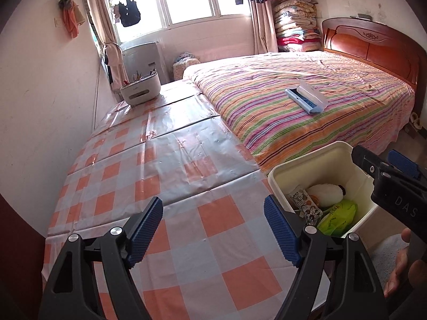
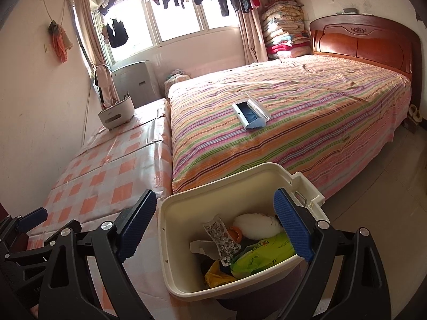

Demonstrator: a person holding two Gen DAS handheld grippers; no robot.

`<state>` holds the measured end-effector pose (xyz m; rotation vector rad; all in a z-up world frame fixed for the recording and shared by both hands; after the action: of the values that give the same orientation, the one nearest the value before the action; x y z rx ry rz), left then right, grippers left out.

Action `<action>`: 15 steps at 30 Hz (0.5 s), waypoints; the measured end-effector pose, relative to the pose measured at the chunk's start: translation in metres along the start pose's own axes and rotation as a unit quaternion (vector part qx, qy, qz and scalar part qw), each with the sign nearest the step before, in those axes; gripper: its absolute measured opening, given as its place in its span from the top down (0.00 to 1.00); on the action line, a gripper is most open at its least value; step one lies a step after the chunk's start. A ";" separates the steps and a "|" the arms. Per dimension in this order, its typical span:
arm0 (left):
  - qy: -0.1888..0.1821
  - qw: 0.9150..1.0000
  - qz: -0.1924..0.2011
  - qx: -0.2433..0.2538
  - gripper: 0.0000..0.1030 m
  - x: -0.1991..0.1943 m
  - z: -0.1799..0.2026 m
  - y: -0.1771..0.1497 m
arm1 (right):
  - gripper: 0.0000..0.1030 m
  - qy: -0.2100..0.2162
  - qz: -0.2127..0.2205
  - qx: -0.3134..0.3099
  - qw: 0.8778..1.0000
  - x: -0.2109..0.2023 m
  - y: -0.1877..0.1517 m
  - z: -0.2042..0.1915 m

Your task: Collect trash

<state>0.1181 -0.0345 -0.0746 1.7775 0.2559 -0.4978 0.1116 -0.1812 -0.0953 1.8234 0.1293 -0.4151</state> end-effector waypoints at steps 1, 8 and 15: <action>0.001 1.000 0.000 -0.004 0.26 -0.001 -0.003 -0.001 | 0.14 -0.002 -0.001 -0.004 1.000 0.000 -0.001 -0.002; 0.003 1.000 -0.003 -0.018 0.26 -0.004 -0.014 -0.004 | 0.14 -0.012 -0.008 -0.017 1.000 0.001 -0.004 -0.009; 0.003 1.000 -0.002 -0.019 0.26 -0.007 -0.015 -0.005 | 0.14 -0.020 -0.013 -0.033 0.999 0.001 -0.006 -0.014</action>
<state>0.1128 -0.0187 -0.0724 1.7417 0.2712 -0.4879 0.1139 -0.1664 -0.0984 1.7486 0.1370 -0.4594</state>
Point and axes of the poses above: each gripper's, at about its wrist camera, not at the fingertips, and x roughly the way its jaws point, z to its right, y to its top, the point moved 10 cm from there along x, roughly the way its jaws point, and after that the axes turned 12 degrees about z, right-handed, at the moved point
